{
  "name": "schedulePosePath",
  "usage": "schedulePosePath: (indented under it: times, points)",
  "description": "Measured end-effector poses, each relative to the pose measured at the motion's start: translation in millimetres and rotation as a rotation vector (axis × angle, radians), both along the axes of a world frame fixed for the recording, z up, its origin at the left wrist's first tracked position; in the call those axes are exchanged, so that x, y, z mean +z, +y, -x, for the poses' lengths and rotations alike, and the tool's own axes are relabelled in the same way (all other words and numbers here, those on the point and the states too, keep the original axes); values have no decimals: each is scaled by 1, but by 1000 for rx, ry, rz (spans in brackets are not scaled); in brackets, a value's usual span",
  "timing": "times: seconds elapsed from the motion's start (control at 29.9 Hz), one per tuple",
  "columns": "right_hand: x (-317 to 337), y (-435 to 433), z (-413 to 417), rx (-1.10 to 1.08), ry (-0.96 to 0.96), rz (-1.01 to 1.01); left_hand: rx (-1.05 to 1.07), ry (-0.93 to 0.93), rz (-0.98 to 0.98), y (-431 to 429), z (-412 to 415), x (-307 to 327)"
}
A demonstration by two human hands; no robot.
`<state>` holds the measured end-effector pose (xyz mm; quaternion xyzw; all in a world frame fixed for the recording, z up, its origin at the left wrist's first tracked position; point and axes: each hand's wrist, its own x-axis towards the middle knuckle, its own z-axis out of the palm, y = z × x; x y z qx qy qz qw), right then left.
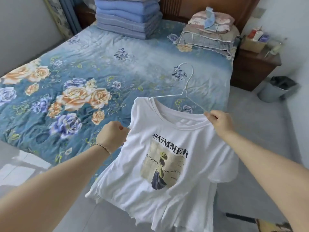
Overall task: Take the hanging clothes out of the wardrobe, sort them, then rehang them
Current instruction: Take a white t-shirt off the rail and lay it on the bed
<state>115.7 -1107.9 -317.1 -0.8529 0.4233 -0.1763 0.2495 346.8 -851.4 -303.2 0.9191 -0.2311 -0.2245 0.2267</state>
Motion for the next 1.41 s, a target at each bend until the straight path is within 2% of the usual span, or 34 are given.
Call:
schedulePosePath:
  times: [0.23, 0.37, 0.5, 0.77, 0.9, 1.04, 1.2, 1.41]
  points:
    - [-142, -80, -30, -62, 207, -91, 34, 59, -92, -115, -9, -83]
    - [-208, -128, -46, -82, 274, -40, 48, 68, -159, -149, -24, -139]
    - [-245, -167, -50, -166, 362, -16, 48, 82, -217, -163, -37, -177]
    - [-285, -204, -81, -263, 625, -143, 54, 55, -237, -196, -70, -209]
    - [-271, -177, -120, -185, 620, -328, 6, 72, -264, -196, -78, -197]
    - [-223, -112, -174, 242, 628, -469, -31, 140, -348, -168, -84, -174]
    - [-127, -9, -246, 718, 775, -312, 64, 145, -329, -98, -98, -103]
    - [3, 149, -327, 1037, 768, -57, 285, -34, -193, 46, -122, 15]
